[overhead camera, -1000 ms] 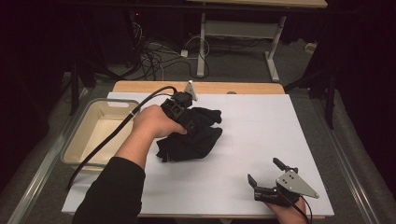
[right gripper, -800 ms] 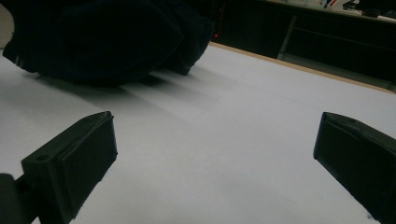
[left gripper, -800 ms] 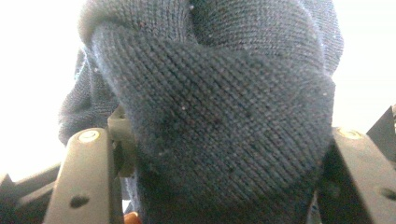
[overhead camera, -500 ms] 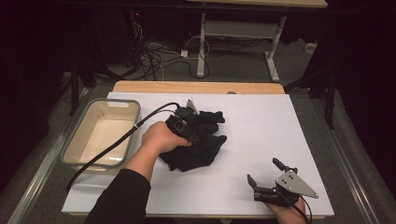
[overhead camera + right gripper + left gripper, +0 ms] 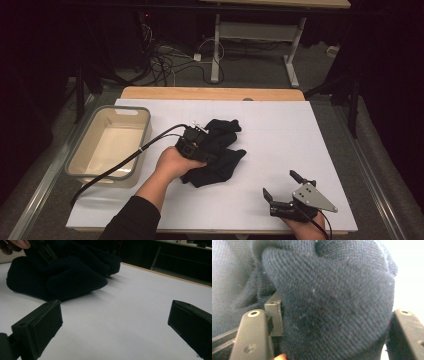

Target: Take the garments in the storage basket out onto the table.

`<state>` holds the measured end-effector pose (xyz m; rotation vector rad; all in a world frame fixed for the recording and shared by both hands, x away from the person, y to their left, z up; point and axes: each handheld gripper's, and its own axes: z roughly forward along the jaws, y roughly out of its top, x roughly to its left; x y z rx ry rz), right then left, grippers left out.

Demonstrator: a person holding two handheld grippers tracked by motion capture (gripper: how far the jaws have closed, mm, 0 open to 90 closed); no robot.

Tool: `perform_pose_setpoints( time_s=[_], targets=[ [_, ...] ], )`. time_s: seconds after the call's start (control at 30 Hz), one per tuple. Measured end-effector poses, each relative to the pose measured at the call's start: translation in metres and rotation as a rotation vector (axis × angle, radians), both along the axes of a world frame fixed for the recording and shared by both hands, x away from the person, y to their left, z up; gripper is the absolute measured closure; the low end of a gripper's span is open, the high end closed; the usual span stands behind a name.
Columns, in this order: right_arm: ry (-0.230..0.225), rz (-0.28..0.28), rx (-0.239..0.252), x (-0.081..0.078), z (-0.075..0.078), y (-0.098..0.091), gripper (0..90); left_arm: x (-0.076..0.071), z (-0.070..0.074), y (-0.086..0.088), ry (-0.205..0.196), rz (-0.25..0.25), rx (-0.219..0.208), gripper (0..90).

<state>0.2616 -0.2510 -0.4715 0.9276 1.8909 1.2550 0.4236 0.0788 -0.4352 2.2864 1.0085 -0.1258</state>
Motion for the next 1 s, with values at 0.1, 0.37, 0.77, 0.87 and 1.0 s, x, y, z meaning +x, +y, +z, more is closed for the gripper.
perform_pose_setpoints(
  time_s=[0.1,0.37,0.77,0.87,1.0],
  targets=[
    [0.003,0.000,-0.005,0.000,-0.001,0.002,0.0,-0.009,-0.013,0.006,-0.087,0.009,-0.077,28.5],
    [0.008,0.005,-0.015,0.000,-0.003,0.005,0.0,-0.025,-0.031,0.013,-0.233,0.031,-0.180,22.4],
    [0.014,0.014,-0.026,-0.001,-0.005,0.008,0.0,-0.037,-0.043,0.020,-0.307,0.063,-0.289,12.0],
    [0.012,0.016,-0.030,-0.001,-0.005,0.008,0.0,-0.038,-0.043,0.023,-0.289,0.066,-0.313,8.0],
    [0.010,0.017,-0.028,-0.002,-0.005,0.008,0.0,-0.044,-0.039,0.027,-0.296,0.073,-0.323,0.0]
  ],
)
